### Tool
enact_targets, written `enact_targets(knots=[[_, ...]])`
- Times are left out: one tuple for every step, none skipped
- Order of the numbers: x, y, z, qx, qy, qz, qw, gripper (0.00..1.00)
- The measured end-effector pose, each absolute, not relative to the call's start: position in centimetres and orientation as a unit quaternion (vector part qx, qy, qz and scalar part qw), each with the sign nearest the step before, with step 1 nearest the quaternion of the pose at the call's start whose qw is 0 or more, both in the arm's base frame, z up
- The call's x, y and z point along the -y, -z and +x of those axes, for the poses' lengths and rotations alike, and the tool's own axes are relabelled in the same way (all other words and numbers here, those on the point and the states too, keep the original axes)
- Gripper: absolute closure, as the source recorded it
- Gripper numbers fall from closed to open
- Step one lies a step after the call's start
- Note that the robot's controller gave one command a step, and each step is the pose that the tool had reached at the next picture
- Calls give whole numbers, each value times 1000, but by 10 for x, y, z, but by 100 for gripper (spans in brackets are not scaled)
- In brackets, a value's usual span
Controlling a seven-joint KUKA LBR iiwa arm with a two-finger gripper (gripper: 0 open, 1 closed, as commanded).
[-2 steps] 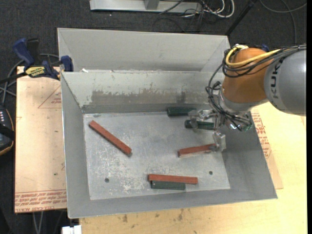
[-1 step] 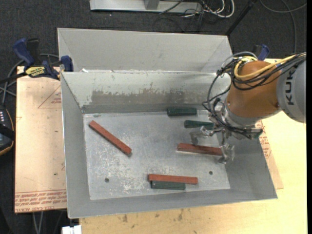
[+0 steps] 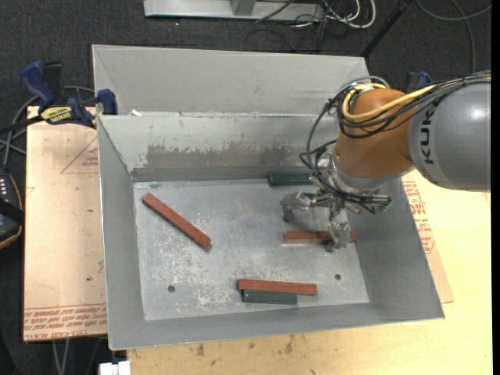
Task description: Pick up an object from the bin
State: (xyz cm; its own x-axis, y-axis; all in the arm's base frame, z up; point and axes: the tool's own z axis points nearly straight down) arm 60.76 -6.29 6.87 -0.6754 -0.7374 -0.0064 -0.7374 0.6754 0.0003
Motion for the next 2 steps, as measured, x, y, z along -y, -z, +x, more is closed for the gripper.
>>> enact_targets(knots=[[67, -71, 607, -916, 0, -400, 2, 100], [76, -211, 627, -837, 2, -547, 5, 100]])
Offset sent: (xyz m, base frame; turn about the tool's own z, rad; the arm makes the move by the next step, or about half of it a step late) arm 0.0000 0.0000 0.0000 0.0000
